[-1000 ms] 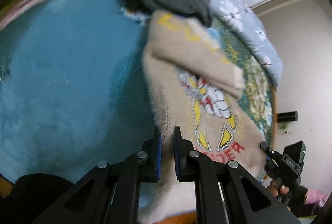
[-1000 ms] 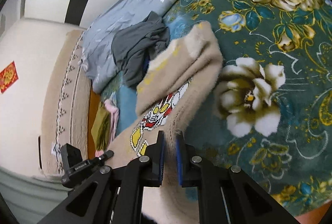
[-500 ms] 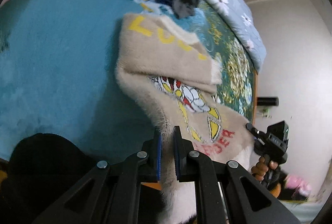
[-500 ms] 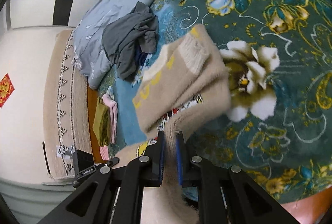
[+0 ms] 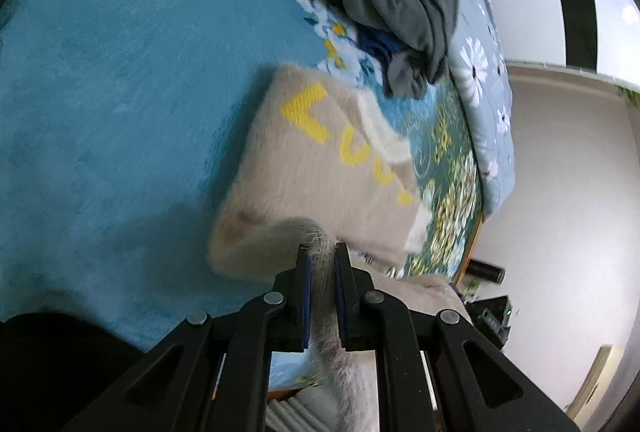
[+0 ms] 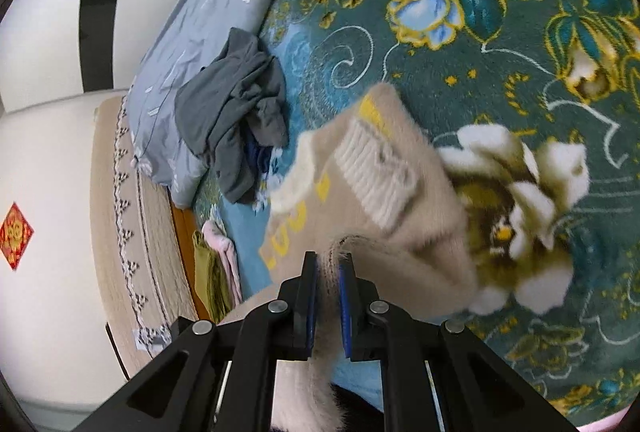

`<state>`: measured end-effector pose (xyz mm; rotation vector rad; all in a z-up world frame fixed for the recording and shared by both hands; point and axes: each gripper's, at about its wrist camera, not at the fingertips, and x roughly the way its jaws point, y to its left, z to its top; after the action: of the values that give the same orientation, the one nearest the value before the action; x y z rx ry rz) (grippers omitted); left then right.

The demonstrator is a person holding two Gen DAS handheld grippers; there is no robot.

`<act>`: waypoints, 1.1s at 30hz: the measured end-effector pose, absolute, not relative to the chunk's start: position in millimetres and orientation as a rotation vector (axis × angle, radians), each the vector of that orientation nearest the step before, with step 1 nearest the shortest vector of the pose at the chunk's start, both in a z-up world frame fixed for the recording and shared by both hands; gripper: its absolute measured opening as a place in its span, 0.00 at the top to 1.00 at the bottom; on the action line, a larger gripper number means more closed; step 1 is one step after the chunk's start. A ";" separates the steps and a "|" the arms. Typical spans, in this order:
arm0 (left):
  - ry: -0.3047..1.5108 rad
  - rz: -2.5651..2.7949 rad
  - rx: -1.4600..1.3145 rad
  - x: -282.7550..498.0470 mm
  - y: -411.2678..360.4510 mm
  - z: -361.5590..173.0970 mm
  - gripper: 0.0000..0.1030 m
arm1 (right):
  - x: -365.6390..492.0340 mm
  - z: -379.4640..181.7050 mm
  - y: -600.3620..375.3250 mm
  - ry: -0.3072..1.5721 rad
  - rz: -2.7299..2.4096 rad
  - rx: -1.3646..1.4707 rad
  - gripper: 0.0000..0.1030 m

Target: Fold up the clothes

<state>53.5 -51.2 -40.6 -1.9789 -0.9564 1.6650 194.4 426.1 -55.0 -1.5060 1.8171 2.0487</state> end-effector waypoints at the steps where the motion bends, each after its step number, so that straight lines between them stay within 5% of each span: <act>1: -0.982 1.661 -1.981 49.7 -50.7 -44.2 0.90 | 190.6 -58.7 428.1 1.823 2.036 -1.506 0.88; 14: -1.159 1.566 -2.081 15.3 -44.2 -84.1 0.89 | 170.9 -91.9 455.4 1.911 1.886 -1.496 0.86; 26: -1.234 1.633 -2.013 6.4 -66.0 -87.1 0.88 | 176.5 -91.9 463.9 1.804 1.938 -1.455 0.86; 33: -1.133 1.776 -1.928 18.1 -69.7 -89.1 0.81 | 176.6 -89.8 450.1 1.649 2.067 -1.417 0.86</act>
<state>18.1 -69.7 -89.1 -1.9276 -1.1331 1.7761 176.6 450.1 -89.8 -1.4169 1.6488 2.0669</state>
